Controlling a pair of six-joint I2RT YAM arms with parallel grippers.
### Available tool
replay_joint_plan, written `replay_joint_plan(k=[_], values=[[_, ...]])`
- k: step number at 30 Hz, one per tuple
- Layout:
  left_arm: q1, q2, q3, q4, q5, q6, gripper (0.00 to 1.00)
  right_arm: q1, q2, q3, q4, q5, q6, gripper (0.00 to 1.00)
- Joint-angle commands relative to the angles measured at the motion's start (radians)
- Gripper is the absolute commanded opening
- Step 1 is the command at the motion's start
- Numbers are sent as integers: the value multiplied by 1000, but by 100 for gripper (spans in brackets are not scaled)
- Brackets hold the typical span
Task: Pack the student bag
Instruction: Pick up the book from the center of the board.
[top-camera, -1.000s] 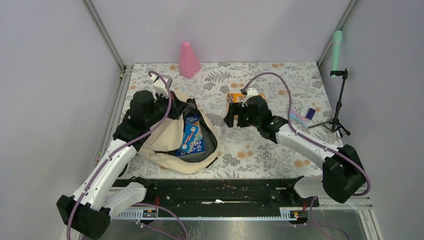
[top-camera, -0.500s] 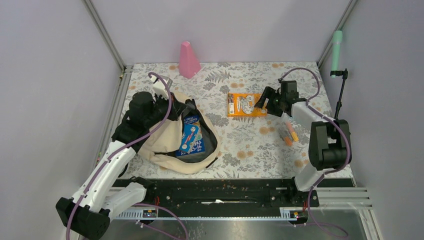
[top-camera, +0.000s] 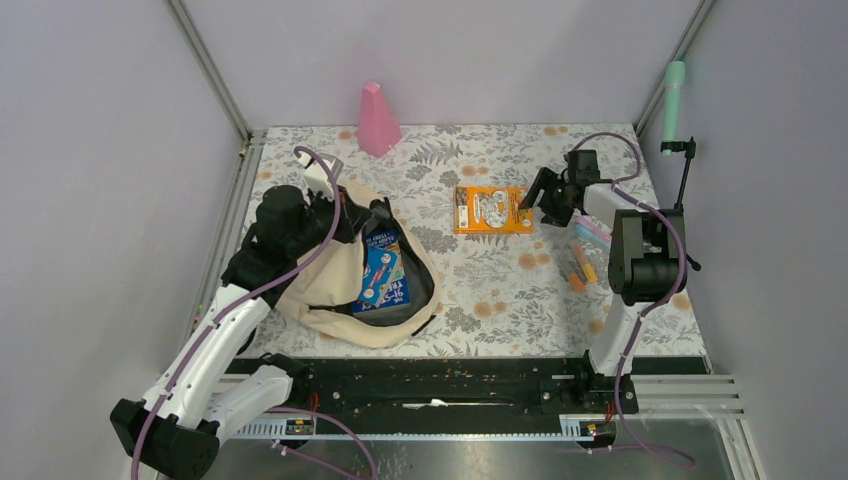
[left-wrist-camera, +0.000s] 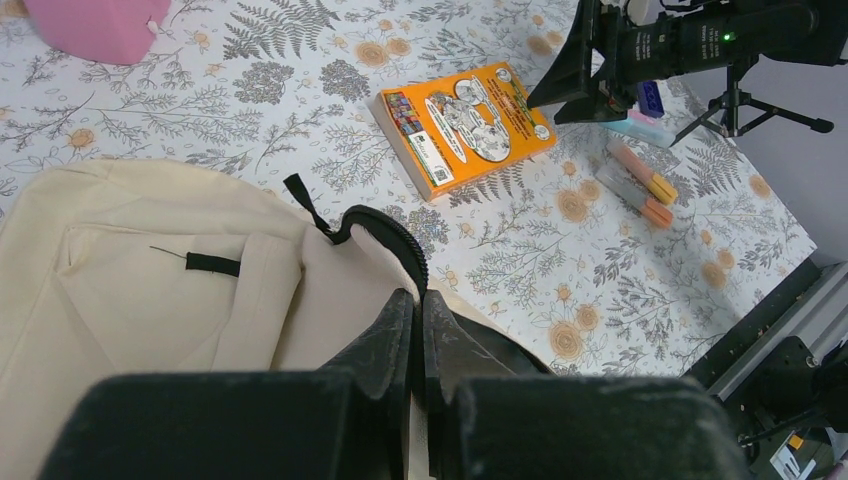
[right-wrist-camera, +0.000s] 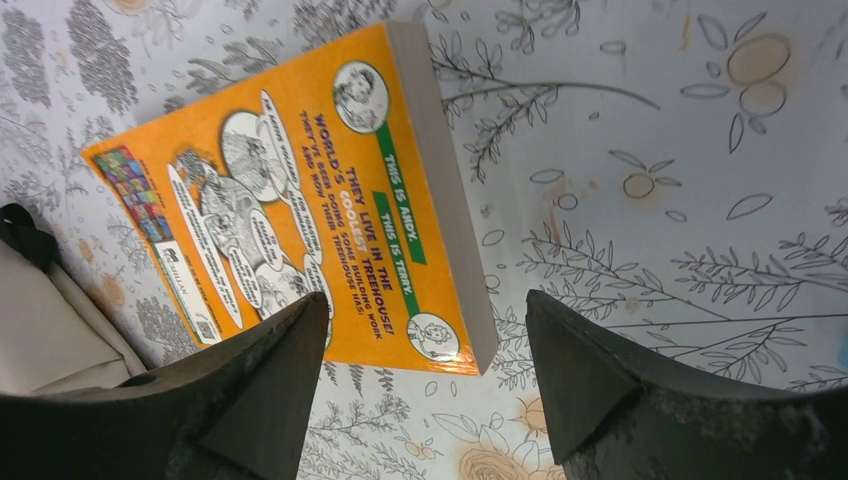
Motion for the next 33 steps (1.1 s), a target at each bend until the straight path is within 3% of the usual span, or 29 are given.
replay_joint_plan(k=[1,15,24,29,33], values=[[4,-39,8,115,19,-15,0,10,18,33,-44,-44,8,78],[10,-38,6,115,21,-20,0,112,10,40,-99,-79,-51,71],[13,-42,5,114,20,-19,0,265,-102,-80,-95,-24,-38,66],[13,-45,5,116,22,-20,0,284,-164,-128,-65,18,-2,67],[13,-53,4,115,19,-18,0,247,-173,-101,-97,70,12,73]])
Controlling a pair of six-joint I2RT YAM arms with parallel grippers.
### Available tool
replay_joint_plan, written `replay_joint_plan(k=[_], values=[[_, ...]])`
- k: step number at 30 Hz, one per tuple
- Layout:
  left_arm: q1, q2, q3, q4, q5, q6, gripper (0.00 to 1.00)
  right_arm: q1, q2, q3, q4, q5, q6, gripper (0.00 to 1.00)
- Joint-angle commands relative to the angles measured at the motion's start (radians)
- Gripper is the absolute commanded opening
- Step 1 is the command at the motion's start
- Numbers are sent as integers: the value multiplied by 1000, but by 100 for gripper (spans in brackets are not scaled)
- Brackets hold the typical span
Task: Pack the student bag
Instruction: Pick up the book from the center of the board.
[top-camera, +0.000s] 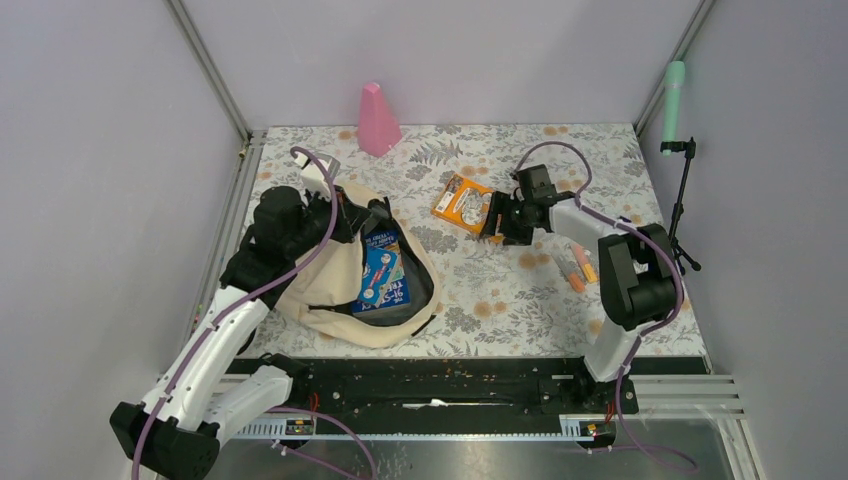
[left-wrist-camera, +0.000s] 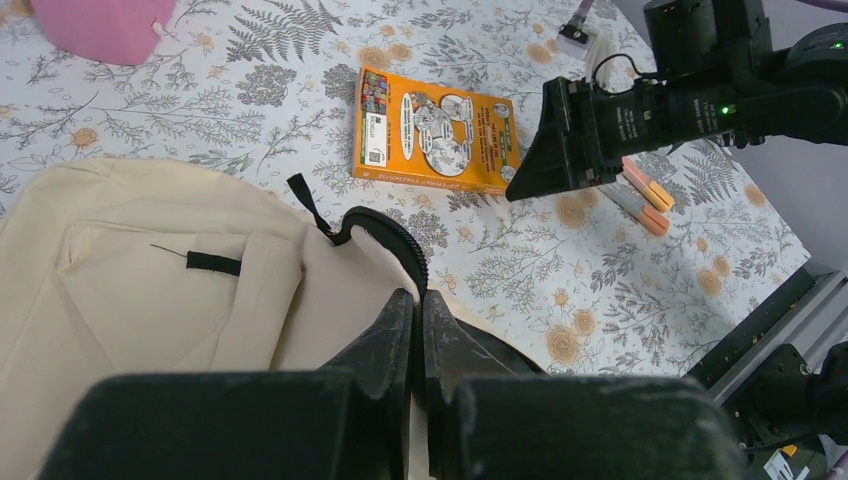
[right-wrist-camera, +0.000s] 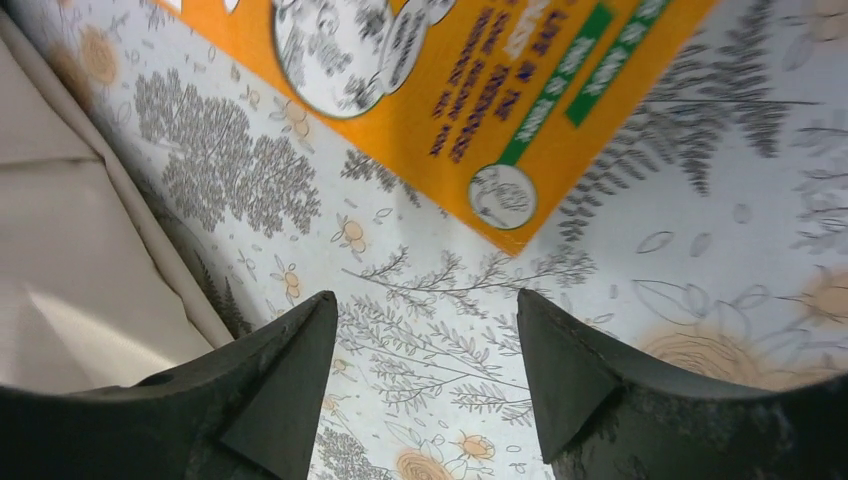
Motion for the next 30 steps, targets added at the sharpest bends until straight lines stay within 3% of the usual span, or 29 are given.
replay_joint_plan(k=[1,8,20,30], values=[[4,-45,10,108,18,-3,0,-59,-44,33,-19,57,37,75],[5,-53,10,111,28,-6,0,-149,48,114,-18,42,90,82],[7,-65,10,114,33,-8,0,-160,194,207,70,102,301,75],[10,-72,8,117,44,-14,0,-154,282,254,94,71,343,71]])
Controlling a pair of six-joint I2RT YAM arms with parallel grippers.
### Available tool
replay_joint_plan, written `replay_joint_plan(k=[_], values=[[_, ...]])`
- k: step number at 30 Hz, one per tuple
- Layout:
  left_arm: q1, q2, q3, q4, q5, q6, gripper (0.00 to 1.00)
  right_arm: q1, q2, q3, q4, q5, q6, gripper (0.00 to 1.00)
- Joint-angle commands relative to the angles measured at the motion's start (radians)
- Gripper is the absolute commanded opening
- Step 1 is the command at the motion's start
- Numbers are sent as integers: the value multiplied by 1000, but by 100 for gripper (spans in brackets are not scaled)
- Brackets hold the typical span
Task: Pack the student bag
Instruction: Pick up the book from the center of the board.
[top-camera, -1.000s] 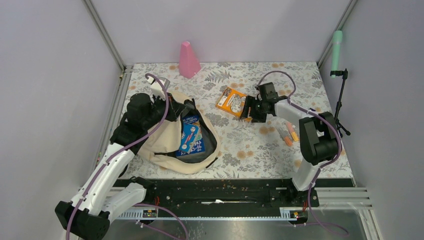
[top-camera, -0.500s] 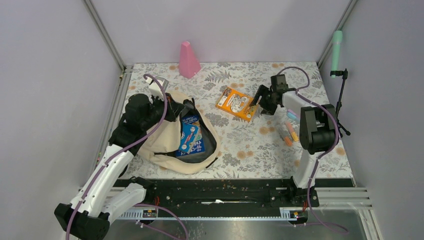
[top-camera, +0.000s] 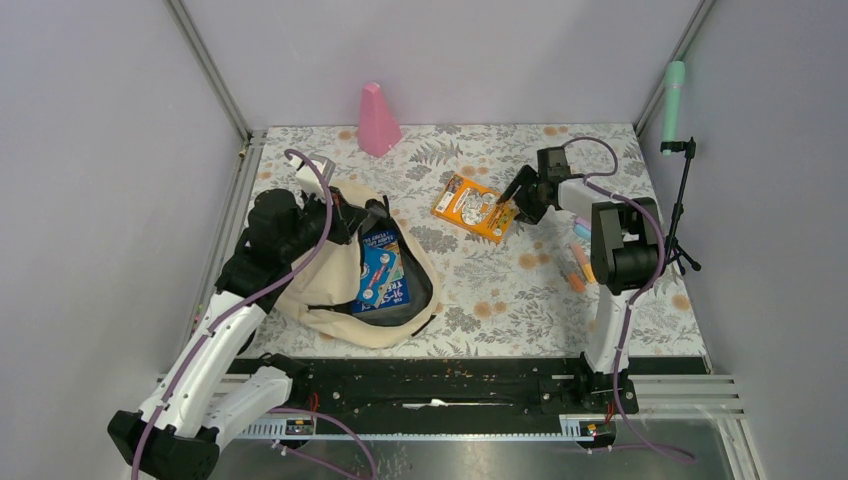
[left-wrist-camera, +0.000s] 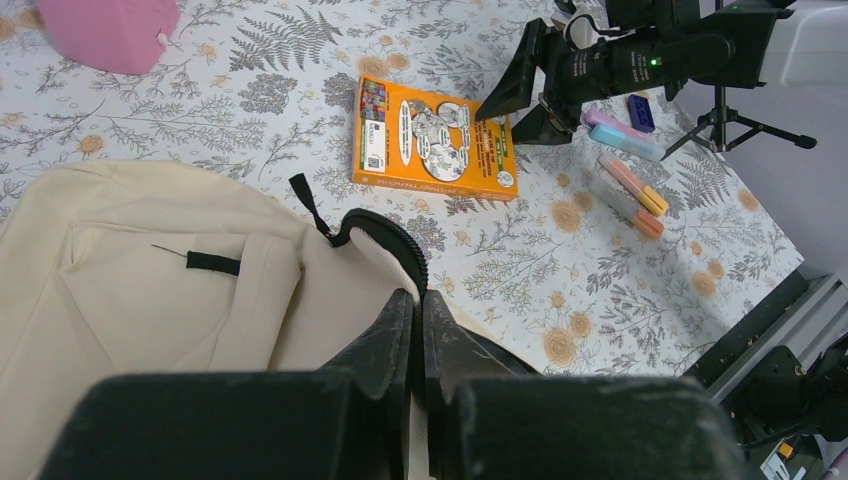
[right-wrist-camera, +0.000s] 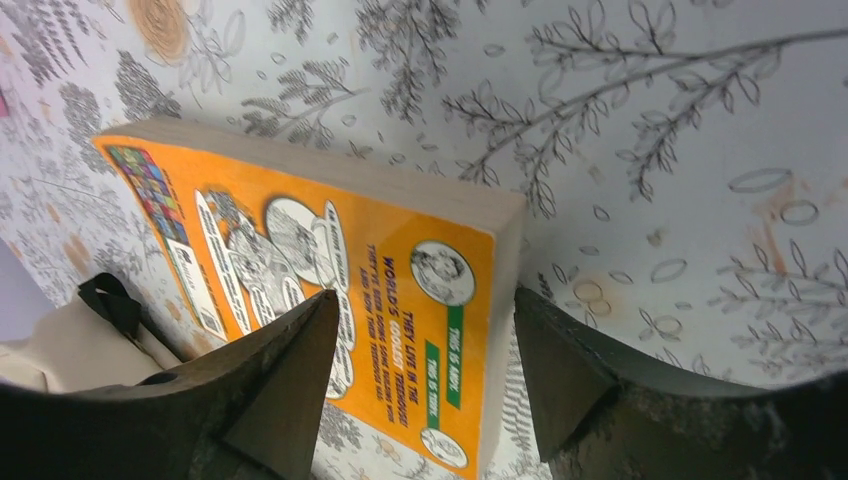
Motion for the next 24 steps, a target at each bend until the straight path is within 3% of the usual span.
replay_joint_plan(k=[1,3,8,17,24], values=[[6,-39,10,126,37,-13,0,9,44,36,19,-3,27,70],[8,-39,10,127,38,-15,0,10,52,38,19,-7,25,67],[9,-41,9,128,39,-16,0,11,45,11,61,-26,25,37],[12,-39,7,131,43,-18,0,30,-38,-49,124,-38,-27,0],[15,-39,7,133,43,-18,0,50,-158,-157,147,10,-73,0]])
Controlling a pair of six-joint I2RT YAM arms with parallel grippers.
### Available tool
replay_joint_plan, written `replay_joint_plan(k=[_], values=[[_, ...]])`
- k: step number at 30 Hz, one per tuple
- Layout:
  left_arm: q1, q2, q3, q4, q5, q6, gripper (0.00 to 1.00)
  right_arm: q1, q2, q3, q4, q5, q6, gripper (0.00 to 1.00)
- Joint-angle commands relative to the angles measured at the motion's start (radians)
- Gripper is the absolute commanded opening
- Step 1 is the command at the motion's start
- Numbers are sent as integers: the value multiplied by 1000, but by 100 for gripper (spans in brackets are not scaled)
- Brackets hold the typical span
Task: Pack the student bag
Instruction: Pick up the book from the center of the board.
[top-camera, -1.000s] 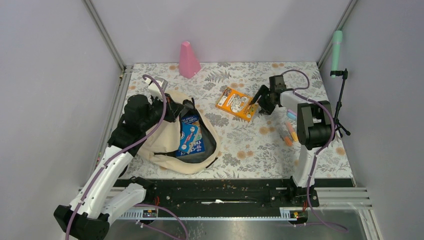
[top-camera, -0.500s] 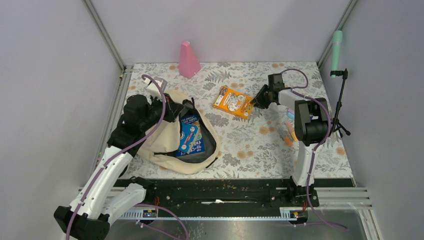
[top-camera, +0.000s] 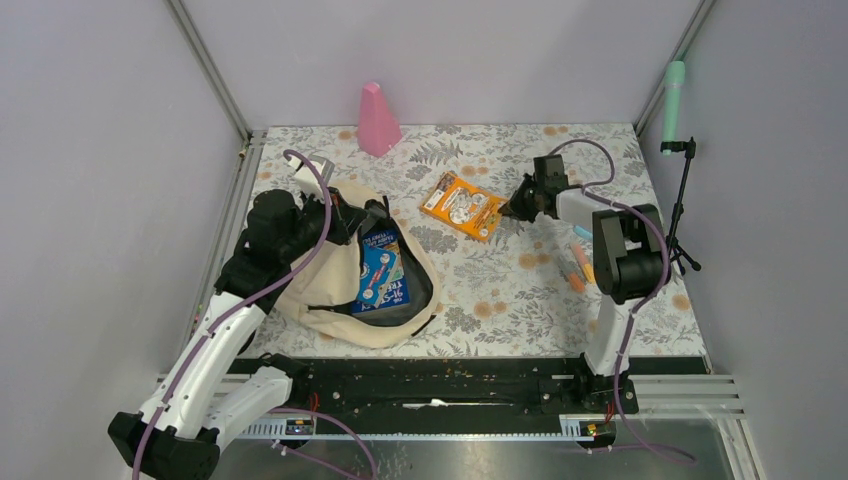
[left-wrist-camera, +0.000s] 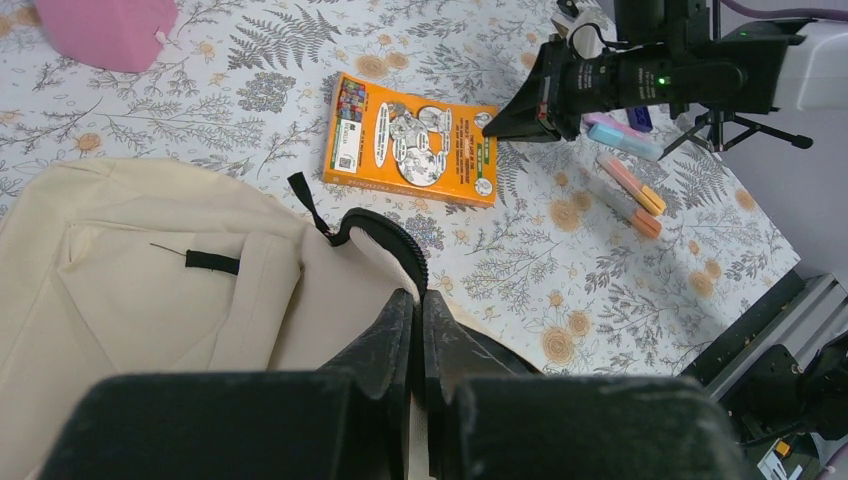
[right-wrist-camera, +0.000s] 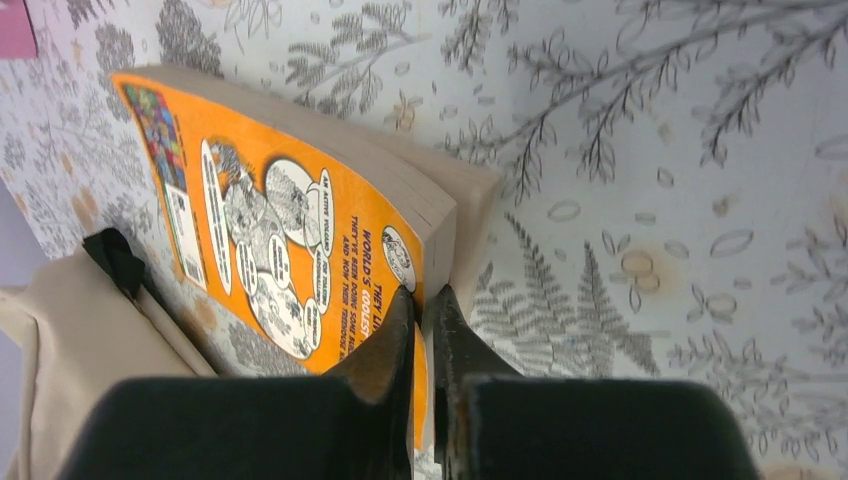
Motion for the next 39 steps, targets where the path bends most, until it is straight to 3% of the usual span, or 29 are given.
replay_joint_plan(k=[1,7,16,21,30,32,34,36,37,39], values=[[7,-34,13,132,32,-14,0,26,-144,-100,24,45,-50,0],[8,-29,12,133,36,-18,0,27,-351,-300,111,76,-49,0],[10,-24,9,136,37,-20,0,45,-642,-471,84,65,-70,0],[10,-9,7,141,51,-26,0,126,-758,-514,61,119,-145,0],[11,23,4,146,70,-33,0,134,-973,-530,43,144,-94,0],[11,31,4,150,81,-33,4,134,-998,-528,44,120,-101,0],[11,37,3,162,112,-31,15,133,-1009,-520,34,98,-114,0],[10,45,0,178,149,-31,39,133,-1012,-520,24,65,-131,0],[10,49,-2,187,174,-28,56,133,-1012,-526,24,53,-139,0],[9,62,-5,211,237,-21,71,133,-1012,-535,17,33,-152,0]])
